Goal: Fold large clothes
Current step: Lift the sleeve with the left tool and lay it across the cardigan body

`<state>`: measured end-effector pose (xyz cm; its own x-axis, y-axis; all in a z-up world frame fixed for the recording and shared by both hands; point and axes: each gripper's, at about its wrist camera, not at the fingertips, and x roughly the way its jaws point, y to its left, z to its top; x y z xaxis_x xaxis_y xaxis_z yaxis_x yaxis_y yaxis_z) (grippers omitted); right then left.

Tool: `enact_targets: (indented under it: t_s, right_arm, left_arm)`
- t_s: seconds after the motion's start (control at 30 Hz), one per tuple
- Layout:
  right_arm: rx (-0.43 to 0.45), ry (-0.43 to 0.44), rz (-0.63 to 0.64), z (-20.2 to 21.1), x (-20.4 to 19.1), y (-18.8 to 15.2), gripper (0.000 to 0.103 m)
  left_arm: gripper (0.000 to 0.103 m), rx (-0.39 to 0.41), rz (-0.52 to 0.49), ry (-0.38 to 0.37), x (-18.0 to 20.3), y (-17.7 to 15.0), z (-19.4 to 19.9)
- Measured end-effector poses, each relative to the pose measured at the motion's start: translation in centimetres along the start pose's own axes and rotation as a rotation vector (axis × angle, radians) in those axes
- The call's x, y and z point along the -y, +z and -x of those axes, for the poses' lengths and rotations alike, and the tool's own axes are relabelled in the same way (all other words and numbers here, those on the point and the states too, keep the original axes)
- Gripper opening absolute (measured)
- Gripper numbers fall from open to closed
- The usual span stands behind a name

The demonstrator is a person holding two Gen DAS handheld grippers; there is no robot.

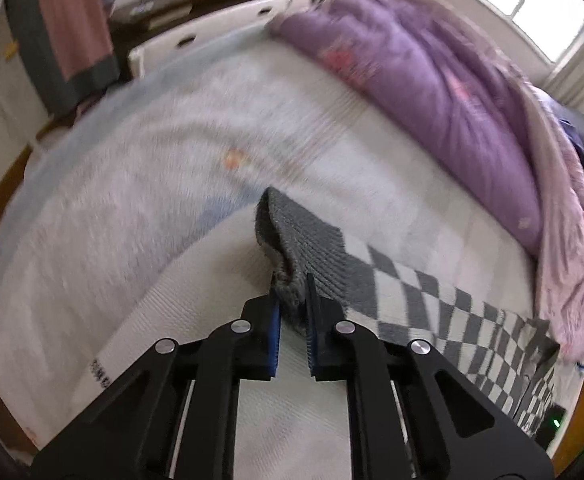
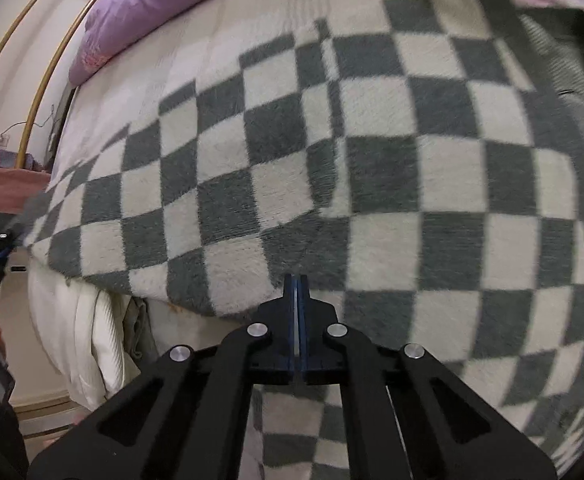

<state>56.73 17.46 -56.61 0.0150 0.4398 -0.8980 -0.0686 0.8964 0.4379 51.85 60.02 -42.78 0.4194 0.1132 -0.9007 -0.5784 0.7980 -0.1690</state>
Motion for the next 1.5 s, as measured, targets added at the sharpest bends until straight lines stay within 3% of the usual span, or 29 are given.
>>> enact_targets:
  t_s: [0.03,0.13,0.3,0.4,0.5,0.73,1.07,1.23,1.37,1.47,1.5]
  right_arm:
    - [-0.018,0.031,-0.003,-0.7,0.0,0.0,0.001]
    - [-0.123,-0.012,-0.038,-4.1,0.7,-0.3,0.000]
    - [-0.152,0.030,-0.098,-4.6,2.0,0.1,0.000]
    - [-0.120,0.063,-0.030,-1.9,2.4,-0.4,0.001]
    - [-0.066,0.085,-0.041,1.5,4.9,-1.6,0.001]
    - [0.049,0.045,-0.125,9.7,15.5,-5.1,0.001]
    - [0.162,-0.049,-0.216,22.3,32.5,-10.2,0.001]
    - [0.189,-0.065,-0.278,24.8,38.6,-12.7,0.002]
    - [0.194,-0.061,-0.342,24.7,41.9,-13.6,0.005]
    - [0.200,-0.052,-0.368,24.2,43.2,-13.5,0.005]
    - [0.202,-0.046,-0.377,24.0,43.6,-13.4,0.005]
  left_arm:
    - [0.010,0.019,-0.019,0.001,0.4,0.1,1.0]
    - [0.010,0.059,-0.068,0.002,1.7,0.2,2.9]
    - [0.010,0.104,-0.123,0.002,4.8,-0.3,5.6]
    - [0.010,0.147,-0.149,-0.016,7.5,-1.2,8.3]
    - [0.010,0.186,-0.179,-0.061,11.0,-2.5,10.8]
    - [0.010,0.181,-0.298,-0.180,23.4,-8.6,12.5]
    - [0.010,0.062,-0.472,-0.339,45.1,-22.5,8.7]
    - [0.010,-0.046,-0.566,-0.361,54.4,-30.8,3.6]
    - [0.011,-0.179,-0.585,-0.365,58.2,-35.7,-1.0]
    - [0.029,-0.268,-0.603,-0.373,59.2,-38.4,-4.0]
    - [0.049,-0.286,-0.607,-0.358,59.4,-39.2,-4.9]
